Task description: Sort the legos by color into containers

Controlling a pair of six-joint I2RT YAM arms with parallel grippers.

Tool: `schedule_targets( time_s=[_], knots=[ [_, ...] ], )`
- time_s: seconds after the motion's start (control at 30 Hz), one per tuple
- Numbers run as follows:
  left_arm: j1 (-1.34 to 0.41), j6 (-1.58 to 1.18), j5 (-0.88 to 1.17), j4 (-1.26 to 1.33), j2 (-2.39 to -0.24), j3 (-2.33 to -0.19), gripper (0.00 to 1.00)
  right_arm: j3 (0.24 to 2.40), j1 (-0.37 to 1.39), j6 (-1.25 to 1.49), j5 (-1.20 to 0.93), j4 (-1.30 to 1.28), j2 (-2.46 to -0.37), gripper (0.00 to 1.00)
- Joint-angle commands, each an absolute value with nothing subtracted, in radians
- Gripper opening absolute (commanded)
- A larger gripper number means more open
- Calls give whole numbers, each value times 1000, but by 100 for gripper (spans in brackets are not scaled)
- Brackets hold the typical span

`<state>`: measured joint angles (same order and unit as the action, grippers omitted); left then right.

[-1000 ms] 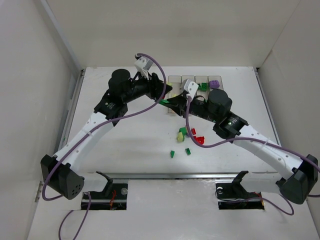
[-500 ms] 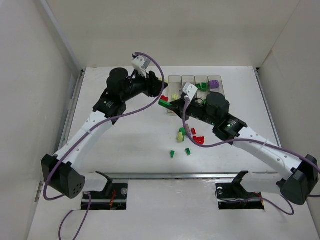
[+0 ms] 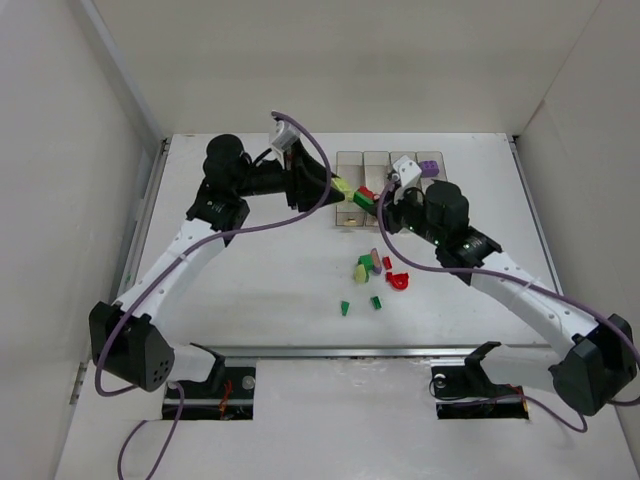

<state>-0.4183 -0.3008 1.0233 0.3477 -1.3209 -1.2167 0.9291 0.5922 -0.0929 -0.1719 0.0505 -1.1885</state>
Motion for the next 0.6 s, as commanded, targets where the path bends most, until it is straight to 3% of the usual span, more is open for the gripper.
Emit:
schedule_targets(
  time_s=[0.0, 0.23, 0.4, 0.57],
  knots=[
    [-423, -374, 1344, 502, -1348, -1236, 0, 910, 543, -44, -153, 81, -1141, 0],
    [-423, -356, 1391, 502, -1402, -1278, 0, 900, 496, -35, -144, 81, -1104, 0],
    [-423, -356, 1313, 502, -1425, -1278, 0, 900, 495, -35, -120, 72, -1115, 0],
    [-423, -84, 1191, 190, -1434, -1356, 0, 923, 485, 28, -66, -41, -1206, 0]
  ],
)
